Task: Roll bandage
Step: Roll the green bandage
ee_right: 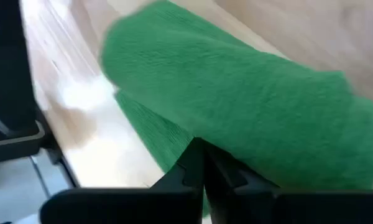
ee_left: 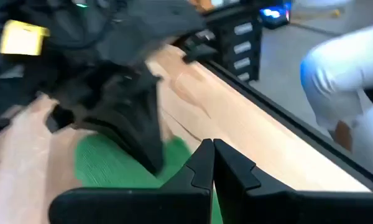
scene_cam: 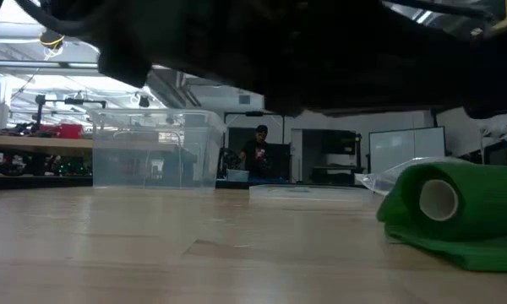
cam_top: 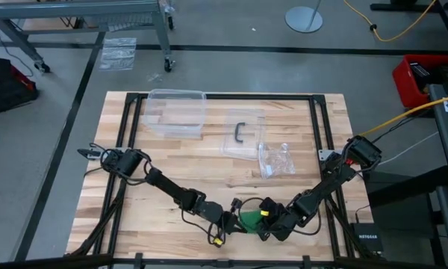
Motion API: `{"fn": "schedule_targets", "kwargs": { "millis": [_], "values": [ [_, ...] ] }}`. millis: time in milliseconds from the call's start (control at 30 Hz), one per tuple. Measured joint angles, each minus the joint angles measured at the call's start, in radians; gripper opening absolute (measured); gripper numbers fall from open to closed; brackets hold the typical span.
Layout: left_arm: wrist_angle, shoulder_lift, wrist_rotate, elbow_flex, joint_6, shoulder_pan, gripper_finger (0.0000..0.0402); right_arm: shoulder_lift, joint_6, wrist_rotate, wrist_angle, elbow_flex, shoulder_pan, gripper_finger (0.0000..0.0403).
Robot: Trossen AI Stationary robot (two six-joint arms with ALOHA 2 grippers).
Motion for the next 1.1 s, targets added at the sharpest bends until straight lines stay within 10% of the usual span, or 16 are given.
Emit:
{"fn": "schedule_targets", "kwargs": {
  "millis": [1100],
  "values": [
    [0.028,0.07,-0.344,0.001,-0.03,0.104,0.0,0.119,0.038,-0.142,0.198,0.006,0.004,0.0005]
  ]
}}
